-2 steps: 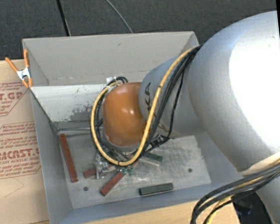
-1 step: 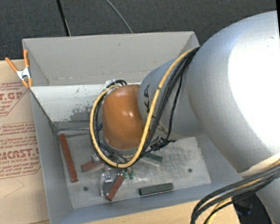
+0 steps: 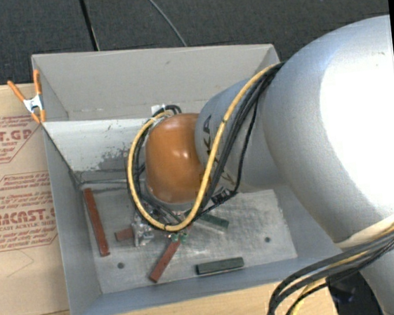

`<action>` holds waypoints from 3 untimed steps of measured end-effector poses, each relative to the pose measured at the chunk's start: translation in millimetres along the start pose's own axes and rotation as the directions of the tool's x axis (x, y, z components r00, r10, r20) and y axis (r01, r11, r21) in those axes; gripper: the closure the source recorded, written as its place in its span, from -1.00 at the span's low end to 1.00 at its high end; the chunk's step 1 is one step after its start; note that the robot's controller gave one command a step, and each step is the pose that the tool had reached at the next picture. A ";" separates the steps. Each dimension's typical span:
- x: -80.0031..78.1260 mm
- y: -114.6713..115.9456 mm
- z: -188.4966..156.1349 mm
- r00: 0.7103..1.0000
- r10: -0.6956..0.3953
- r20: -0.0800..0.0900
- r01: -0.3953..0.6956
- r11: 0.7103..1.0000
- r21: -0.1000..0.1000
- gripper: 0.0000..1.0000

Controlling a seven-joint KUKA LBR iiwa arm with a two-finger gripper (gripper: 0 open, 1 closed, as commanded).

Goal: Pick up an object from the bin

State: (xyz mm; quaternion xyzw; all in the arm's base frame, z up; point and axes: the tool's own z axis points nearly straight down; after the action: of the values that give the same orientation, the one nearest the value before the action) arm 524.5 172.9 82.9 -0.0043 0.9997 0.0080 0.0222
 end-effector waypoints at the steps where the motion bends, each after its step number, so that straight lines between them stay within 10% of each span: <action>1: 11.1 1.5 3.9 0.999 -0.007 -0.042 0.007 1.000 0.007 -1.00; 2: 10.6 1.3 3.9 0.999 -0.007 -0.040 0.007 1.000 0.006 -1.00; 3: -70.1 -10.6 5.7 0.975 0.221 -0.018 -0.221 0.975 0.007 1.00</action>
Offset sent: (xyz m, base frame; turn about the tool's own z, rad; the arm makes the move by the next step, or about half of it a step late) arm 0.0000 0.0000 0.0000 0.0000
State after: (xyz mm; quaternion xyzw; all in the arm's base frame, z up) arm 594.9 162.9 80.2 0.1069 0.9942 0.0081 0.0121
